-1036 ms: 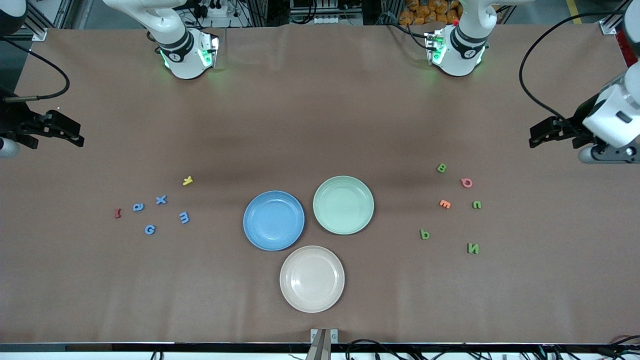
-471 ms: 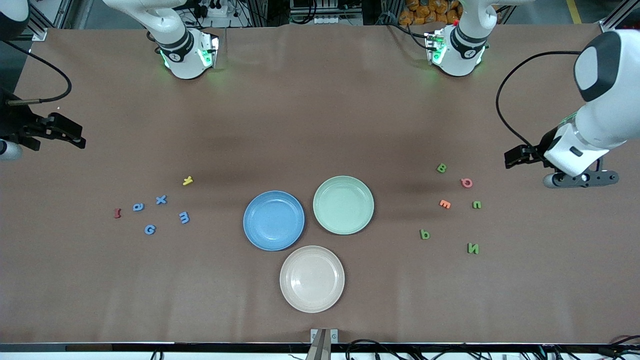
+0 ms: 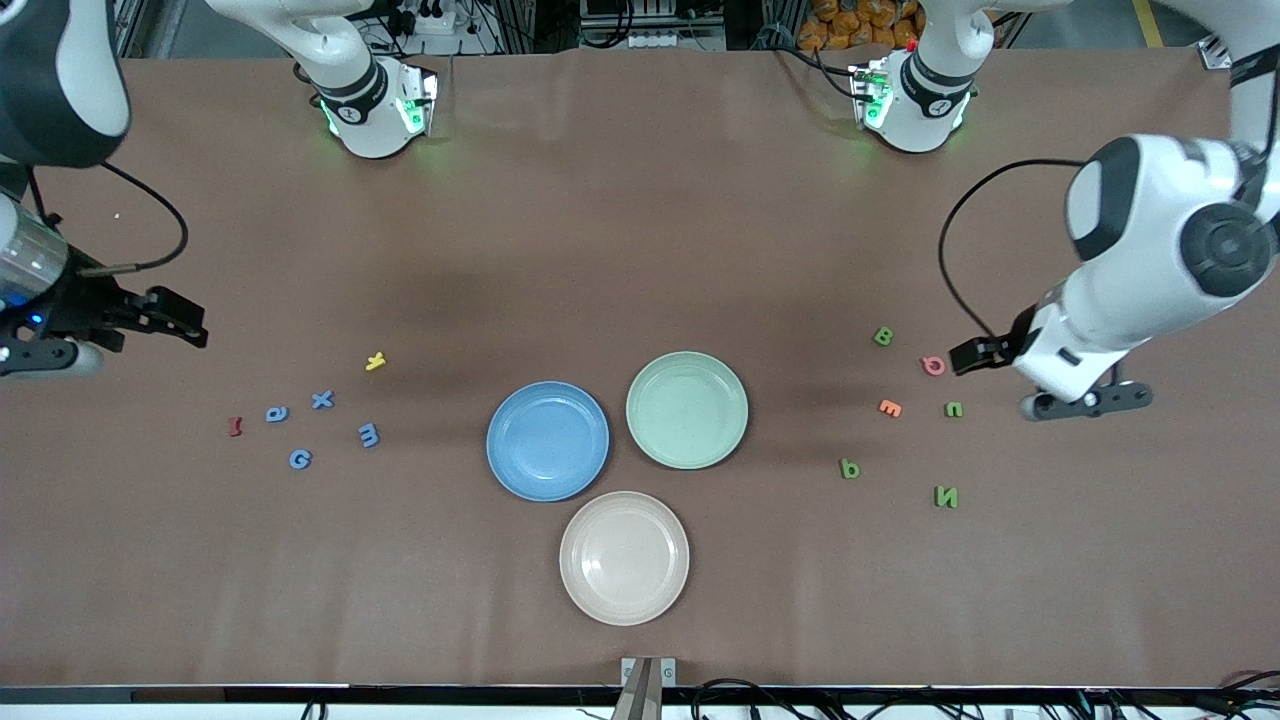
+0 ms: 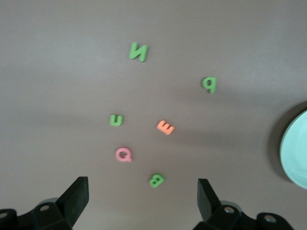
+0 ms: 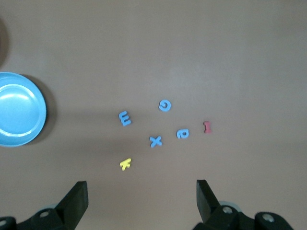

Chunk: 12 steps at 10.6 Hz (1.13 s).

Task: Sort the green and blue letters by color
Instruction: 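Grasp the blue X with the right gripper while the left gripper grasps green p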

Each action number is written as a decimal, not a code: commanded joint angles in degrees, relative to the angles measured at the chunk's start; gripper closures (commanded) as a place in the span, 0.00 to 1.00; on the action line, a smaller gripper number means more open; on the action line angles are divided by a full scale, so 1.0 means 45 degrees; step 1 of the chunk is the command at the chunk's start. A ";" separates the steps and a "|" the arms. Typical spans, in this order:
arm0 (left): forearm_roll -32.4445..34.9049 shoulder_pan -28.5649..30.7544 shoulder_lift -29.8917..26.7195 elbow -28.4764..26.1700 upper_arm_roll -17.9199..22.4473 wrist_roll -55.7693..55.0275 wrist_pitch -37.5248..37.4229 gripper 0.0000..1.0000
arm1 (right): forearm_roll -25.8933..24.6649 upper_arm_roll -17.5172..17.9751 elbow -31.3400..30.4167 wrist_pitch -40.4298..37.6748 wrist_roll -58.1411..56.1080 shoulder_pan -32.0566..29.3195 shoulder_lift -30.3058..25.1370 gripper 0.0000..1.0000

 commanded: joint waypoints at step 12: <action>0.0125 -0.0602 0.4727 0.2250 0.0151 -0.3503 0.2899 0.00 | 0.0122 -0.0035 -0.5843 0.9440 -0.1321 -0.0602 0.3020 0.00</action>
